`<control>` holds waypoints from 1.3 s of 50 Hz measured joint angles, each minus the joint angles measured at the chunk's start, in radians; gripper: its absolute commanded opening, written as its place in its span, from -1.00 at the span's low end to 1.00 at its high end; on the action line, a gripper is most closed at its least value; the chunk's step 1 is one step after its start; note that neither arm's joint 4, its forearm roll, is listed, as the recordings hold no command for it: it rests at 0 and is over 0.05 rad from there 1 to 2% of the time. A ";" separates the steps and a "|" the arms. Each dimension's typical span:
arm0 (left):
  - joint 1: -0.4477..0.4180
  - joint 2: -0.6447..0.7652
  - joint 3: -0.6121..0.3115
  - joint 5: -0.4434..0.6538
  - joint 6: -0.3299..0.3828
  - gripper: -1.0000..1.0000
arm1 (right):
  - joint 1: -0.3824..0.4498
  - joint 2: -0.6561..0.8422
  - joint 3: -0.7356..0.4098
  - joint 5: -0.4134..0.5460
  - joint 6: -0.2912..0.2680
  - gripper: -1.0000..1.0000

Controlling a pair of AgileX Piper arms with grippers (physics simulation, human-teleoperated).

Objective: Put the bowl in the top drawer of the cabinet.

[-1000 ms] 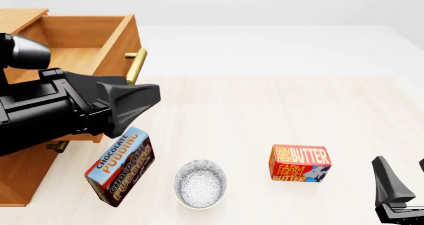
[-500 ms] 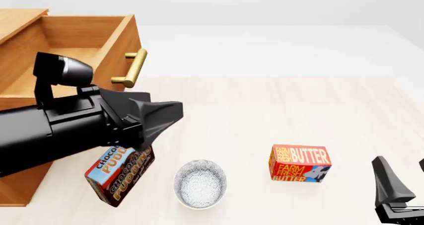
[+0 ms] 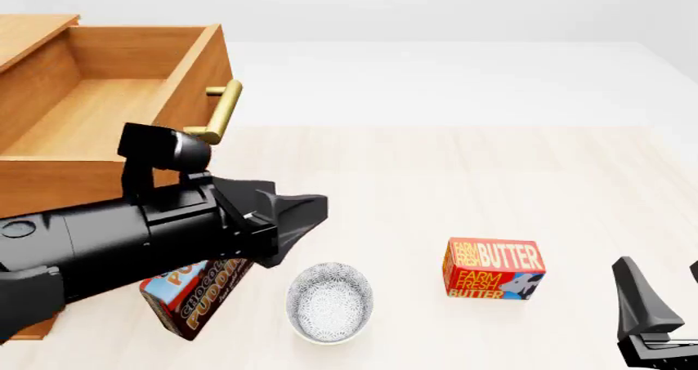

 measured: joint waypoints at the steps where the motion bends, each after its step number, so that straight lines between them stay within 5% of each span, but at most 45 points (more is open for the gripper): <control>1: 0.000 0.003 0.003 -0.004 -0.002 1.00 | 0.000 0.000 0.000 0.000 0.000 1.00; 65: 0.076 0.236 0.170 -0.248 -0.102 1.00 | 0.000 0.000 0.000 0.000 0.000 1.00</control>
